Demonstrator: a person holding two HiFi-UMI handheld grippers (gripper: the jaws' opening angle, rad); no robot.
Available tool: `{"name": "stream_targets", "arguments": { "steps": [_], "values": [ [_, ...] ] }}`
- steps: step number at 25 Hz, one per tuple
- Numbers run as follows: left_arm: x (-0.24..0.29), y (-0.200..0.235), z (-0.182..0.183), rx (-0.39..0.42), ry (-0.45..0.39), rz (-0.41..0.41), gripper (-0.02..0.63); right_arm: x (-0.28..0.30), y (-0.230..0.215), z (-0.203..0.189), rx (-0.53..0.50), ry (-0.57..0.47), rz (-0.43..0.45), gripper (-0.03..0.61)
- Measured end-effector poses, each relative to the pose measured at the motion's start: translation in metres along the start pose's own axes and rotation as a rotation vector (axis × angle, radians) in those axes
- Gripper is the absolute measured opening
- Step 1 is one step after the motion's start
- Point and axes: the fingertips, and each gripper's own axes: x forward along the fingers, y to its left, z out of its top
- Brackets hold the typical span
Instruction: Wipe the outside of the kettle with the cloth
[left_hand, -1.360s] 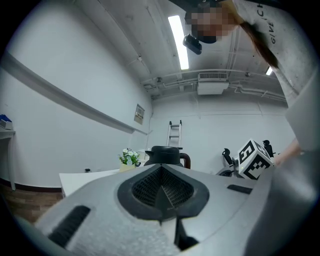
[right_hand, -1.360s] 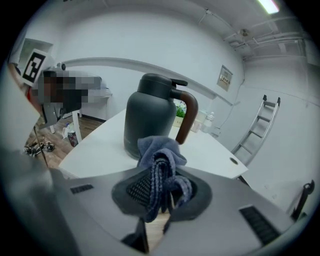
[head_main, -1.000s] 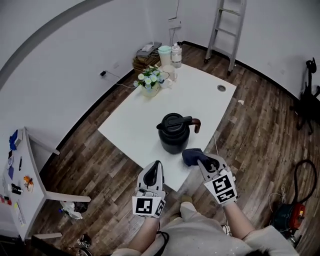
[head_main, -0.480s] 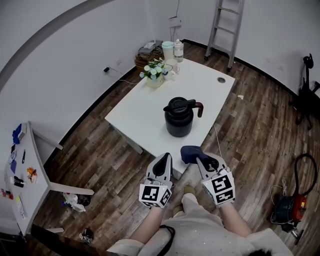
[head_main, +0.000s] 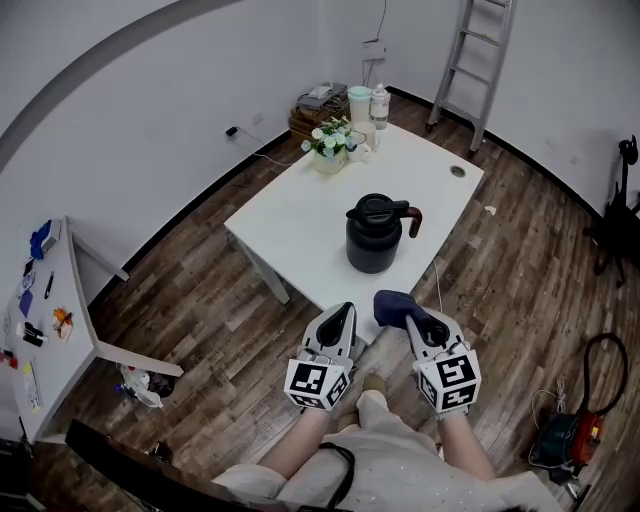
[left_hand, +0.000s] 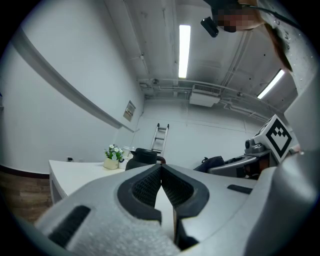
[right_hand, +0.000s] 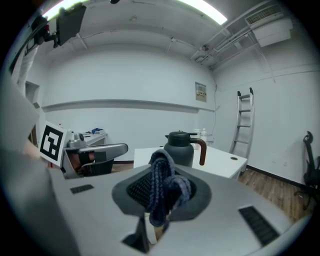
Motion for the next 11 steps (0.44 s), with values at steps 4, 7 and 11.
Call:
{"name": "stream_targets", "arguments": {
  "steps": [4, 7, 11],
  "values": [
    [0.003, 0.006, 0.002, 0.000, -0.008, 0.011, 0.008, 0.005, 0.000, 0.002, -0.008, 0.000, 0.010, 0.051],
    [0.004, 0.009, 0.001, -0.002, -0.005, 0.015, 0.008, 0.009, 0.001, 0.001, -0.009, 0.006, 0.019, 0.051],
    [0.003, 0.011, -0.002, -0.007, 0.006, 0.018, 0.008, 0.011, 0.001, -0.003, 0.000, 0.021, 0.022, 0.051]
  ]
}}
